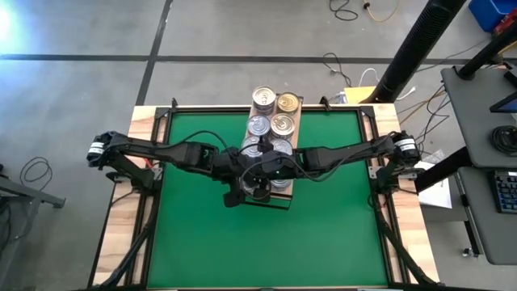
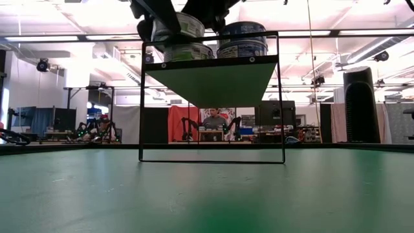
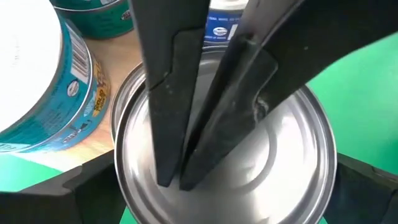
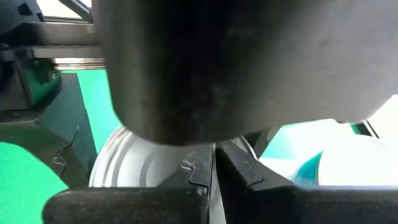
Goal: Stack canned seafood by type on shelf
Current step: Stack the green tuna can on top of the other green can on the shelf
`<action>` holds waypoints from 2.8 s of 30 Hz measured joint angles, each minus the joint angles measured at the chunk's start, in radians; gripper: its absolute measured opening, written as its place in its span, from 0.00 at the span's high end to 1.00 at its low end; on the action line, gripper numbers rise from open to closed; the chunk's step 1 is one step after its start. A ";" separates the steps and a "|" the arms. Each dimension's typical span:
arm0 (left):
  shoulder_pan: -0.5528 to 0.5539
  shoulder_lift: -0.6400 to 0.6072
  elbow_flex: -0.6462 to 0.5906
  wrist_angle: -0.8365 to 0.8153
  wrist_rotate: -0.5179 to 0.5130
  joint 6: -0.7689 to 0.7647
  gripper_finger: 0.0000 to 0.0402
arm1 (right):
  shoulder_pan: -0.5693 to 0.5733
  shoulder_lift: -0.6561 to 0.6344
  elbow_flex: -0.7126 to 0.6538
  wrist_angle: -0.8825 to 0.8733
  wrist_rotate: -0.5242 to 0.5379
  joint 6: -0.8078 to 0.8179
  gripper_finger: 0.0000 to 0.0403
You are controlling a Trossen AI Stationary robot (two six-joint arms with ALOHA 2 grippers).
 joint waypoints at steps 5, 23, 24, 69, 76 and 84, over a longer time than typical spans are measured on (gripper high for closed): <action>0.001 0.002 0.000 -0.019 -0.018 -0.006 0.00 | 0.000 0.001 -0.001 -0.001 0.002 0.007 0.97; 0.001 0.013 0.029 -0.107 -0.041 0.020 0.00 | -0.002 0.001 -0.002 -0.015 0.004 0.003 0.97; 0.001 0.013 0.038 -0.115 -0.053 0.026 0.00 | -0.002 0.001 -0.002 -0.016 0.004 0.000 0.97; -0.108 -0.079 0.046 -0.100 -0.159 0.034 0.00 | 0.079 -0.103 0.122 -0.146 0.067 -0.076 0.97; -0.105 -0.089 0.046 -0.085 -0.093 0.014 0.00 | 0.214 -0.103 0.133 -0.194 0.097 -0.311 0.97; -0.100 -0.138 0.046 -0.057 -0.091 -0.009 0.00 | 0.424 -0.051 0.137 -0.207 0.620 -0.478 0.68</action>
